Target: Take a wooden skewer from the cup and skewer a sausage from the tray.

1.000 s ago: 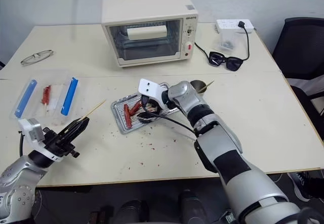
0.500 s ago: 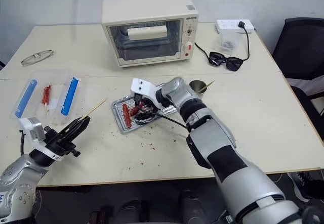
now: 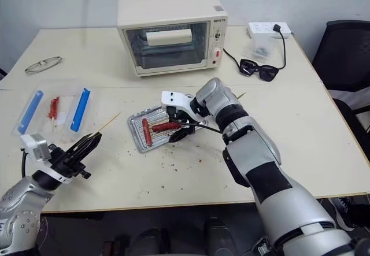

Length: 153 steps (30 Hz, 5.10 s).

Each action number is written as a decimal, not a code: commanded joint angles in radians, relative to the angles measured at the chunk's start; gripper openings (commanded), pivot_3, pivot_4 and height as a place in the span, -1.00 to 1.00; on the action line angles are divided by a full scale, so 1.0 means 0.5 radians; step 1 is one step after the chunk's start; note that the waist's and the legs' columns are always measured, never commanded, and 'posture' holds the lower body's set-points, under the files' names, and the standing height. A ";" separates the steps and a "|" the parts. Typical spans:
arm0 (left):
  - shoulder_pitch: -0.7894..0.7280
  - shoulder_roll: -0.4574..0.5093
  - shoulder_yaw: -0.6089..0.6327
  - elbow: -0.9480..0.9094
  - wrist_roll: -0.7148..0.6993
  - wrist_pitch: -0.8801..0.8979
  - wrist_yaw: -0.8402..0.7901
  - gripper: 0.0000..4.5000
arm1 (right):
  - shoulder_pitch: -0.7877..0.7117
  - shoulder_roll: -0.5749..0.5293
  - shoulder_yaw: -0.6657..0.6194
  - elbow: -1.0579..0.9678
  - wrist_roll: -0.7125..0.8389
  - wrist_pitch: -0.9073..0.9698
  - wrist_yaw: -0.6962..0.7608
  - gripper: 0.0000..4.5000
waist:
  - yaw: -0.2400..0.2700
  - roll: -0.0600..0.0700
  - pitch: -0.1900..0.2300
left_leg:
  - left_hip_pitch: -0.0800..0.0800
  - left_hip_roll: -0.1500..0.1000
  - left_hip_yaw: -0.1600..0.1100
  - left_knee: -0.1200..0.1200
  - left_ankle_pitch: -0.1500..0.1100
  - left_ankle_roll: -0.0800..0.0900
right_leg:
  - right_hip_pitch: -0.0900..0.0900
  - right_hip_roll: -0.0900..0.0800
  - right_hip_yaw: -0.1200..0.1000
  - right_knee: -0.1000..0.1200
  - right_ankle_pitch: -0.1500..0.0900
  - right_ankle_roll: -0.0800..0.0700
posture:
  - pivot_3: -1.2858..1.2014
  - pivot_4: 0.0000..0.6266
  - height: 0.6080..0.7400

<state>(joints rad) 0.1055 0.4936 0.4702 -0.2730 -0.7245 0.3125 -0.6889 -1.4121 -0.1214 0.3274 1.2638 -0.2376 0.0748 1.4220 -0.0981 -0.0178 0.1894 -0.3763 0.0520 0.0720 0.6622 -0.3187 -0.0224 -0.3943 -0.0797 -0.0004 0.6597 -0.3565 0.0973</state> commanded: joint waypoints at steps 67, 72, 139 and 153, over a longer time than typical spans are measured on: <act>-0.041 0.269 -0.067 0.020 0.091 -0.057 -0.312 -1.00 | 0.322 -0.469 -0.163 -0.976 0.292 0.069 0.129 -0.85 | 0.006 0.000 0.000 | 0.000 0.000 0.000 0.000 0.000 -0.001 | 0.000 0.000 0.000 -0.001 0.000 0.000 | 0.03 -0.52 1.00; -0.112 0.374 -0.144 0.048 0.127 -0.062 -0.425 -1.00 | 0.374 -0.525 -0.180 -1.120 0.363 0.158 0.124 -0.85 | 0.014 0.000 0.000 | 0.000 0.000 0.000 0.000 0.000 0.000 | 0.000 0.000 -0.001 -0.001 0.000 0.000 | 0.03 -0.52 1.00; -0.488 0.289 -0.412 0.092 0.101 0.078 -0.526 -1.00 | 0.554 -0.590 -0.124 -1.611 0.672 0.342 0.181 -0.85 | 0.032 0.000 0.000 | -0.001 0.000 0.000 0.001 0.000 0.000 | 0.000 0.000 -0.001 -0.001 0.000 0.000 | 0.03 -0.52 1.00; -0.696 0.216 -0.597 0.209 0.155 0.065 -0.582 -1.00 | 0.543 -0.554 -0.104 -1.711 0.696 0.301 0.226 -0.85 | 0.030 0.000 0.000 | 0.000 0.000 0.000 0.003 0.000 0.000 | 0.000 0.001 -0.001 0.000 0.000 0.000 | 0.03 -0.52 1.00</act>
<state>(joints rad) -0.2298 0.6052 0.1904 -0.1499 -0.6566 0.3526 -0.9631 -1.1266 -0.4169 0.2715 0.4680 0.0695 0.2397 1.5130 -0.0833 -0.0180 0.1895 -0.3765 0.0519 0.0721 0.6638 -0.3188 -0.0223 -0.3944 -0.0791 -0.0010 0.6598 -0.3565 0.0974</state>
